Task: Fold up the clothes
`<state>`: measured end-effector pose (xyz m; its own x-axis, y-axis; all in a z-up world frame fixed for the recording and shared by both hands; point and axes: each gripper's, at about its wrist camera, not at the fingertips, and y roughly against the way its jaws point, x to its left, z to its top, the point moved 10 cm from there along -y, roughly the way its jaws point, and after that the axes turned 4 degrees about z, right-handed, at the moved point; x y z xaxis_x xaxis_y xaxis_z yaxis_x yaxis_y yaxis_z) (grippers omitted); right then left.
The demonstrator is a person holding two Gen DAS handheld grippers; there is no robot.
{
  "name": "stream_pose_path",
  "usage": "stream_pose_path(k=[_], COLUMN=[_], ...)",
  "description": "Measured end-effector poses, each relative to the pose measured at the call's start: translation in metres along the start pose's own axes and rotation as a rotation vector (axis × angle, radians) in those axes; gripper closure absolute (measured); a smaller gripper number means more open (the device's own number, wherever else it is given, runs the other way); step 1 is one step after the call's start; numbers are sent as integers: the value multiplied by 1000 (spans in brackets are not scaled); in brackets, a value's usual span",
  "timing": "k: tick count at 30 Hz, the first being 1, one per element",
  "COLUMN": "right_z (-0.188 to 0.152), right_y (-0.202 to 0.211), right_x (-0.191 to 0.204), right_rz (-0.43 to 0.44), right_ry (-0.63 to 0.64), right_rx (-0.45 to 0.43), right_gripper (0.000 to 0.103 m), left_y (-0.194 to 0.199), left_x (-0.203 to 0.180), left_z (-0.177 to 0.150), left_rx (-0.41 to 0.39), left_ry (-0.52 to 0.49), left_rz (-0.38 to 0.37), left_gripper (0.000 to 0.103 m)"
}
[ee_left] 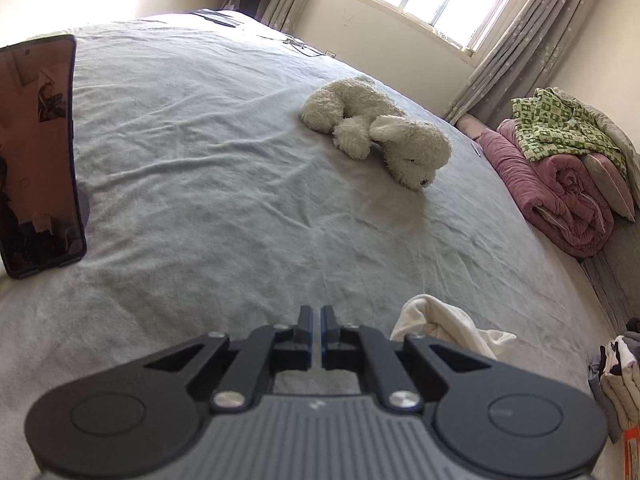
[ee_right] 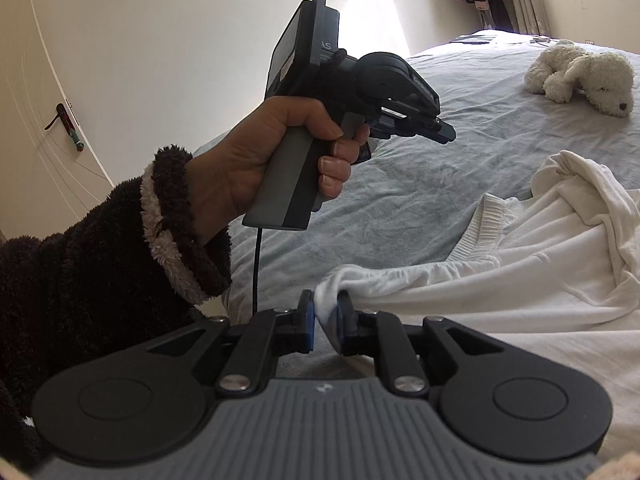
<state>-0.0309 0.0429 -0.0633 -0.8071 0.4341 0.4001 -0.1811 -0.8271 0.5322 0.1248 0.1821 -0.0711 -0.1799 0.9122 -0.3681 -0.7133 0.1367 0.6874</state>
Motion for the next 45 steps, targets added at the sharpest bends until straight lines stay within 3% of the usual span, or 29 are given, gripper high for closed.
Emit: stream_pose_path(k=[1, 3, 5, 11, 17, 20, 26, 34, 35, 36, 37, 38, 40, 45], right_z=[-3, -8, -10, -6, 31, 55, 86, 105, 105, 104, 103, 103, 106, 126], right_y=[1, 3, 9, 29, 39, 26, -18, -68, -74, -78, -80, -80, -75, -21], right_x=[0, -1, -2, -21, -77, -111, -170, -198, -200, -201, -203, -204, -206, -221], right_rz=[-5, -17, -33, -75, -293, -400, -502, -564, -567, -572, -581, -592, -621, -796], right_ry=[3, 9, 14, -49, -49, -10, 69, 193, 207, 222, 234, 243, 250, 229], right_rx=[19, 46, 47, 54, 30, 27, 71, 152, 169, 190, 202, 210, 197, 91], right_gripper=[83, 58, 47, 47, 46, 46, 46, 46, 50, 70, 81, 85, 88, 89], left_y=[-4, -14, -23, -37, -36, -35, -34, -41, -41, -42, -41, -41, -40, -36], left_x=[-1, -3, -8, -25, -27, -27, -28, -25, -26, -27, -28, -29, -30, -24], left_z=[-6, -17, -27, -41, -45, -49, -52, -49, -49, -49, -48, -48, -45, -24], left_rx=[27, 75, 124, 170, 176, 180, 178, 199, 197, 194, 190, 184, 170, 85], left_ry=[6, 11, 6, -34, -64, -78, -97, -40, -43, -47, -52, -57, -66, -85], left_rz=[-16, -37, -54, -102, -111, -119, -133, -150, -147, -143, -136, -129, -112, -40], left_gripper=[88, 74, 71, 68, 69, 69, 71, 91, 92, 95, 96, 97, 98, 98])
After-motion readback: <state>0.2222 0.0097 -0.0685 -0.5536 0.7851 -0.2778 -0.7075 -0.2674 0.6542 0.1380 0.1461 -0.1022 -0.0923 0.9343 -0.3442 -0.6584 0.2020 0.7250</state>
